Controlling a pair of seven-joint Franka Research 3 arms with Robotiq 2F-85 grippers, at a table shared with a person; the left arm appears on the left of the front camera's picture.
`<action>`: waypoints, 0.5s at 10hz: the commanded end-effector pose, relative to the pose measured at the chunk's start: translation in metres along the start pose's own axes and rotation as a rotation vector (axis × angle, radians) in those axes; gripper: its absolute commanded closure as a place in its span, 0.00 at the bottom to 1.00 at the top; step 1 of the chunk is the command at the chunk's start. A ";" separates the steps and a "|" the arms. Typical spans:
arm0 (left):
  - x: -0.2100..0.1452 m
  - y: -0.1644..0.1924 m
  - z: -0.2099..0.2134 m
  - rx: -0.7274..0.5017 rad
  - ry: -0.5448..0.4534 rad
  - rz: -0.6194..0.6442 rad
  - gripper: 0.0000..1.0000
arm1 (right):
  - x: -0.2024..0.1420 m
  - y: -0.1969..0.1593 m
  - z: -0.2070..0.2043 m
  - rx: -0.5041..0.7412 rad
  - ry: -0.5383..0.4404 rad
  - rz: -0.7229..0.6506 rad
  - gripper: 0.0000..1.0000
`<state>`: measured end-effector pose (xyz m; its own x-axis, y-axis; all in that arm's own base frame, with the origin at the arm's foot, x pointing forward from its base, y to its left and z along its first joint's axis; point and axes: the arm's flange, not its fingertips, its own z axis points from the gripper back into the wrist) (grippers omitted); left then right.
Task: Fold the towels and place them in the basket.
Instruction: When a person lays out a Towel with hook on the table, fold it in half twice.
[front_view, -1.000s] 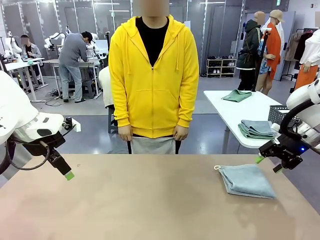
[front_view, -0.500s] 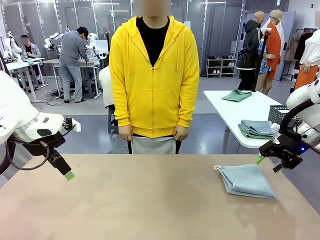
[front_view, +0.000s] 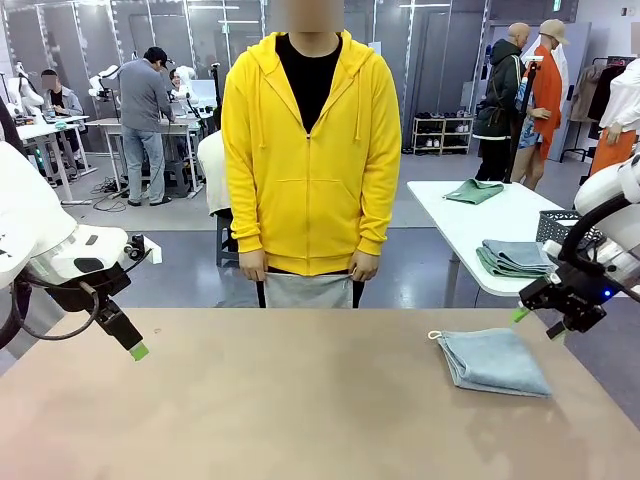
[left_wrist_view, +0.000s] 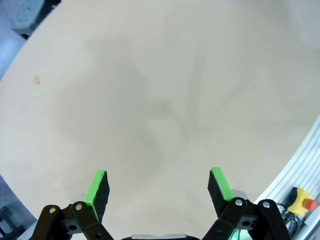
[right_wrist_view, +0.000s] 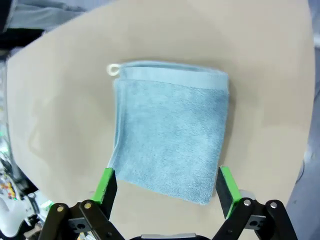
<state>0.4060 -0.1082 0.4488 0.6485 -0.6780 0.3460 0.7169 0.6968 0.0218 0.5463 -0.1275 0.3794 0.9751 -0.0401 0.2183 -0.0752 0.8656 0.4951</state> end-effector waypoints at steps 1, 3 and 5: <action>0.004 0.015 0.035 -0.075 -0.048 -0.013 0.00 | -0.012 0.026 0.039 0.093 -0.065 0.132 0.00; -0.005 0.035 0.081 -0.144 -0.071 0.017 0.00 | -0.027 0.048 0.075 0.063 -0.118 0.313 0.00; -0.019 0.042 0.119 -0.171 -0.118 0.005 0.00 | -0.048 0.068 0.106 0.044 -0.164 0.535 0.00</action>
<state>0.3979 -0.0452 0.5464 0.6364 -0.6358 0.4368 0.7366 0.6689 -0.0996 0.4930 -0.1192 0.4975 0.8176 0.2519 0.5178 -0.4749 0.8036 0.3589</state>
